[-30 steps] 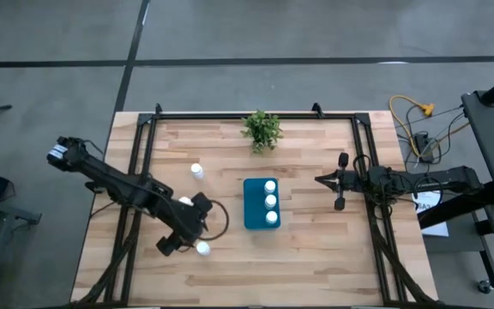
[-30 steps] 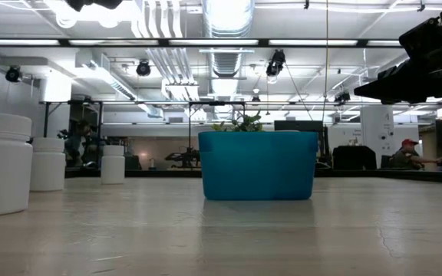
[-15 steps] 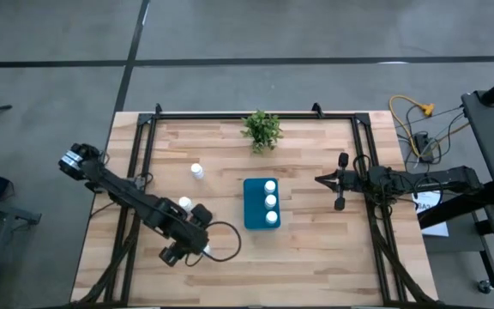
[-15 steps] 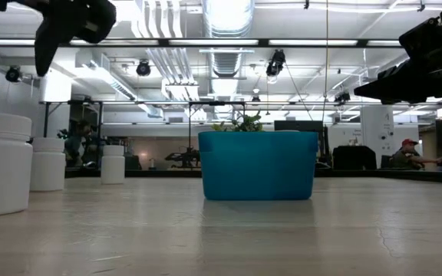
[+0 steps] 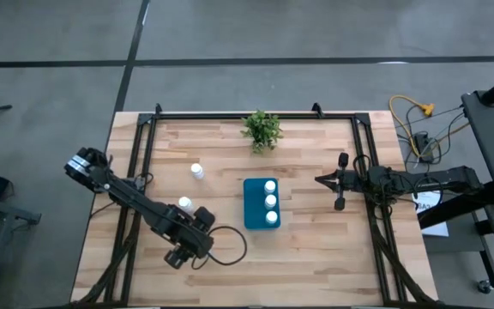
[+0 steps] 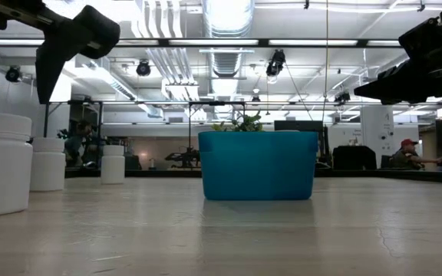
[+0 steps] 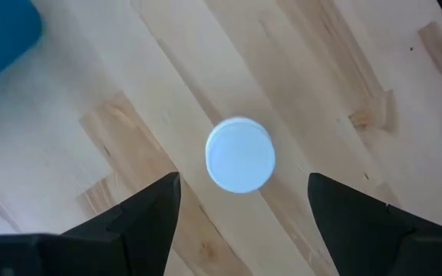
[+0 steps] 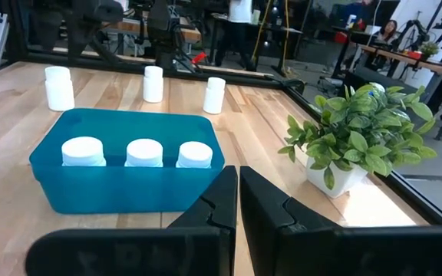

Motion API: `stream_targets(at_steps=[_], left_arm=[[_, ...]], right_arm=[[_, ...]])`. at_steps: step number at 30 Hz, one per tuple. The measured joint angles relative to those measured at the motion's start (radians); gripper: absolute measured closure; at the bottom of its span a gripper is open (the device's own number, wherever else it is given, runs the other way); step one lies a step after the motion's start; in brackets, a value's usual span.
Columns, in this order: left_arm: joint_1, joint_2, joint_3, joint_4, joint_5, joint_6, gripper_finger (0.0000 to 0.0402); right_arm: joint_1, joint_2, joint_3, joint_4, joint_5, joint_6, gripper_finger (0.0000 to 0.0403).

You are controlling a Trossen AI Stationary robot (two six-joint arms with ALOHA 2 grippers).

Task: Pick and place pill bottles into a basket
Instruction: Put the white medicine bottle into the blue bin

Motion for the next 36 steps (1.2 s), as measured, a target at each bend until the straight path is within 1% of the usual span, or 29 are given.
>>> stream_targets(at_steps=[10, 23, 28, 32, 36], left_arm=[[-0.003, 0.001, -0.007, 0.045, 0.0, -0.047, 0.0133], [-0.003, 0.001, -0.007, 0.072, 0.0, -0.048, 0.0133], [-0.004, 0.0, -0.013, 0.113, 0.0, -0.05, 0.0133], [-0.003, 0.024, -0.015, 0.111, 0.001, -0.049, 0.0133], [-0.003, 0.075, -0.016, 0.109, 0.017, -0.049, 0.0133]], right_arm=[[0.0, 0.0, 0.0, 0.0, 0.0, 0.002, 0.0394], [0.0, 0.002, 0.0, 0.0, 0.0, 0.004, 0.0394], [0.0, 0.002, 0.0, 0.0, 0.0, 0.005, 0.0394], [0.0, 0.002, 0.0, 0.0, -0.001, 0.005, 0.0394], [0.0, 0.002, 0.0, 0.0, -0.001, 0.005, 0.0394]])
